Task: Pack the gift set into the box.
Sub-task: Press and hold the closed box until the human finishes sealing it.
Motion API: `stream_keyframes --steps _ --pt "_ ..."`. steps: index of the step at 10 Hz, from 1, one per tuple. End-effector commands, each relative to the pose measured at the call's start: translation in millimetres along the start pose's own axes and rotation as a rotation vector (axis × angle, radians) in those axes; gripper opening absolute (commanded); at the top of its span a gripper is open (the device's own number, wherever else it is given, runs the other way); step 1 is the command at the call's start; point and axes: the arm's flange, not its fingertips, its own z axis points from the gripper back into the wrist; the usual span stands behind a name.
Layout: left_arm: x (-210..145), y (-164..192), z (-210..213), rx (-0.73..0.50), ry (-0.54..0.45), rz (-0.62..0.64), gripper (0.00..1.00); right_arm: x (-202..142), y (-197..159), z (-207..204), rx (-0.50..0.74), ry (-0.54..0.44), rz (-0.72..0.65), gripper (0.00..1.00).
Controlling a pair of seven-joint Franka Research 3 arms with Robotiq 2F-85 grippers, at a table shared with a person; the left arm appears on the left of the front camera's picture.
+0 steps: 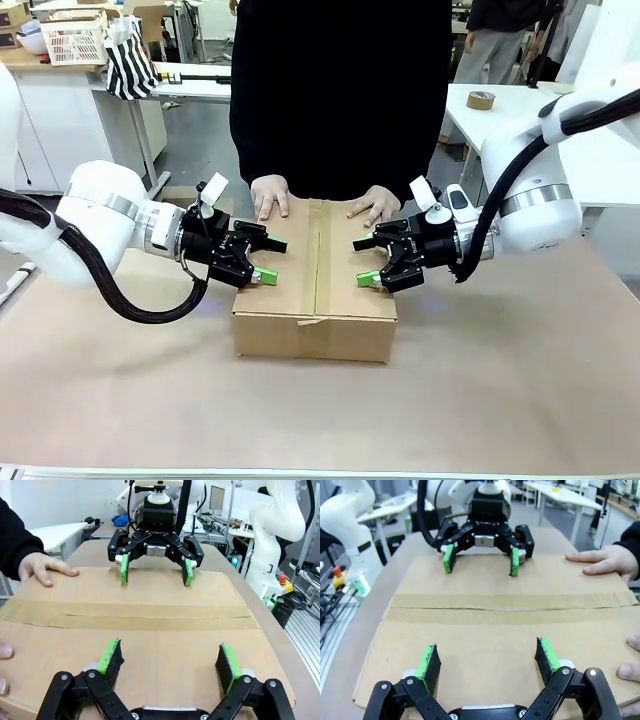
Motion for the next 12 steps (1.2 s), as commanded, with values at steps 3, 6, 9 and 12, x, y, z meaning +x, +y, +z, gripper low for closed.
stream_keyframes --steps 3,6,9,12 --pt "-1.6 -1.6 0.2 0.004 0.008 -0.019 1.0 -1.2 1.4 0.2 0.002 0.004 0.0 1.0" --pt "-1.6 -1.6 0.2 0.004 0.008 -0.019 1.0 -1.2 1.4 0.2 0.002 0.004 0.0 1.0" --pt "-1.6 -1.6 0.2 0.004 0.008 -0.019 1.0 -1.2 1.4 0.2 0.002 0.004 0.0 1.0" --pt "-1.6 -1.6 0.2 0.004 0.008 -0.019 1.0 -1.2 1.4 0.2 0.002 0.004 0.0 1.0"
